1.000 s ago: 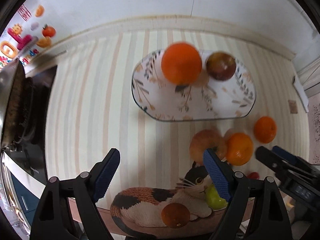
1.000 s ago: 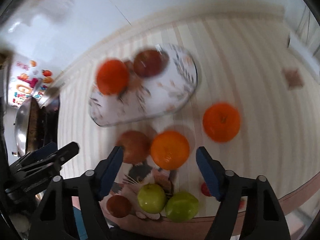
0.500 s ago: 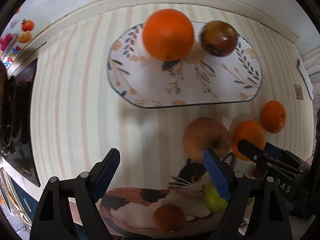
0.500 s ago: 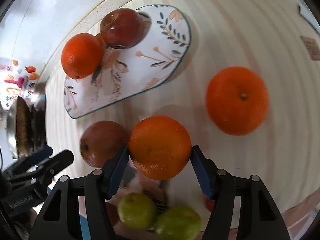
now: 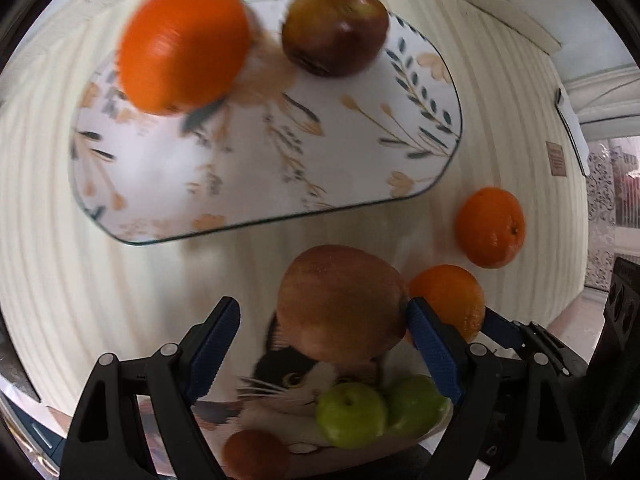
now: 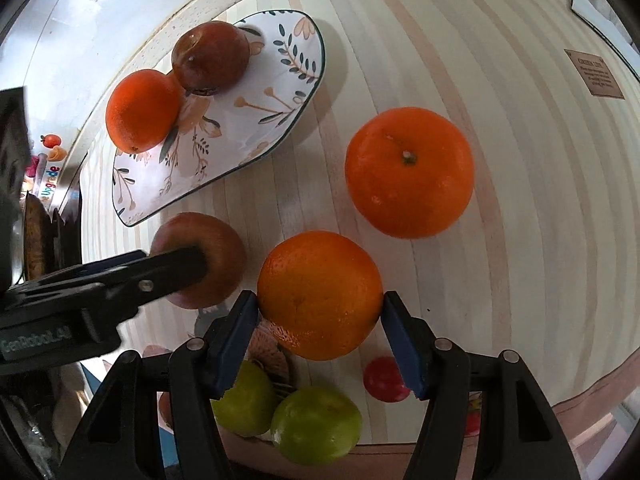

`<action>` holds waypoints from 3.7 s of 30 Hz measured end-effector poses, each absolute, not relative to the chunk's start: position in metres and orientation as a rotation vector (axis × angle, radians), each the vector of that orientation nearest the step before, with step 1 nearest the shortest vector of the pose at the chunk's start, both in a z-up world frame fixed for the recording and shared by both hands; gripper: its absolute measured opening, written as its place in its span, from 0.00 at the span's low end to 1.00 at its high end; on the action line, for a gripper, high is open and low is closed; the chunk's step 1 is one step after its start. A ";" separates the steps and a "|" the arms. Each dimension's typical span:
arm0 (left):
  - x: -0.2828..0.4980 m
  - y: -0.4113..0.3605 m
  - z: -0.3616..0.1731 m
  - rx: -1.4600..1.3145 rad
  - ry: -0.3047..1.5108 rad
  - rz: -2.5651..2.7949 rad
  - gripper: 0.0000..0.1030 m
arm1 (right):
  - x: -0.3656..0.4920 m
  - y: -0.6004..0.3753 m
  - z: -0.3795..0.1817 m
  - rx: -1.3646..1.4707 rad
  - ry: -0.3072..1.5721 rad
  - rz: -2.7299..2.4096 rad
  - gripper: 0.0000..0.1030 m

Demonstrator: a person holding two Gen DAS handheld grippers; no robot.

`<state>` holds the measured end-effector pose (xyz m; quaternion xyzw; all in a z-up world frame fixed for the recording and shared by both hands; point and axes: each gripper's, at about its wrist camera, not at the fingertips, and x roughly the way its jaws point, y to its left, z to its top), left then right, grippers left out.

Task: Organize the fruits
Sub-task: 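Grasp the red apple with the left tool while the right tool grasps a tangerine, then carry the apple to the plate with the left tool while the right carries the tangerine, then release the red apple from the left tool while the right tool drops the tangerine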

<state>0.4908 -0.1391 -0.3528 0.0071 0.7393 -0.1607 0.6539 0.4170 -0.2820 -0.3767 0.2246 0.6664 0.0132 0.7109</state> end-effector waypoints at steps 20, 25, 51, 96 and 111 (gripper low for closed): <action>0.463 -0.081 -0.352 0.105 1.610 -0.205 0.62 | 0.414 -0.276 -0.376 0.479 1.498 0.082 0.64; 0.468 -0.078 -0.352 0.052 1.600 -0.222 0.62 | 0.420 -0.271 -0.376 0.456 1.503 0.093 0.64; 0.539 -0.023 -0.262 -0.069 1.440 -0.150 0.60 | 0.510 -0.296 -0.311 0.480 1.312 0.079 0.64; 0.581 -0.019 -0.293 -0.071 1.473 -0.050 0.88 | 0.552 -0.282 -0.303 0.339 1.343 0.054 0.94; 0.489 -0.020 -0.230 -0.026 1.327 -0.052 0.88 | 0.470 -0.246 -0.233 0.202 1.233 0.074 0.94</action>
